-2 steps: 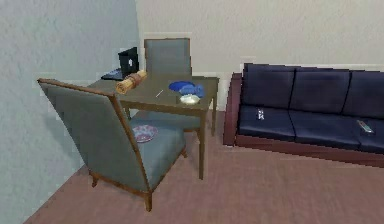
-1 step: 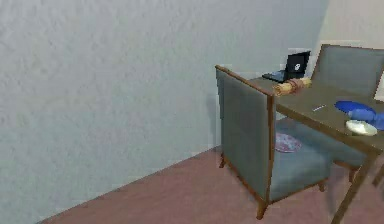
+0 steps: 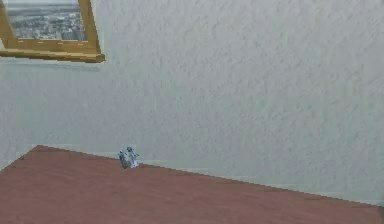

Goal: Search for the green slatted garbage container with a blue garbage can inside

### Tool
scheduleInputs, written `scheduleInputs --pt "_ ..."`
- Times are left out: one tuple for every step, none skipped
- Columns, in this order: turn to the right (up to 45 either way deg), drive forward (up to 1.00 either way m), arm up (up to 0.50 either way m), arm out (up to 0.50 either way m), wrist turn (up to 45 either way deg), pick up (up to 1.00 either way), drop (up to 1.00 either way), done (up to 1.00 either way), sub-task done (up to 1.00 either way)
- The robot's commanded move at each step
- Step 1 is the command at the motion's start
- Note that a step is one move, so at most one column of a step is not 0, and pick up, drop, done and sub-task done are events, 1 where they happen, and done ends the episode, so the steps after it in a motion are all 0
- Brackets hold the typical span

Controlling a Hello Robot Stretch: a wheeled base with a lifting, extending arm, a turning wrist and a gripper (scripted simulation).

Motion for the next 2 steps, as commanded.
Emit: scheduleInputs --pt "-9.0 0.0 0.0 0.0 0.0 0.0 0.0 0.0 0.0" --pt "-3.0 0.0 0.0 0.0 0.0 0.0 0.0 0.0 0.0"
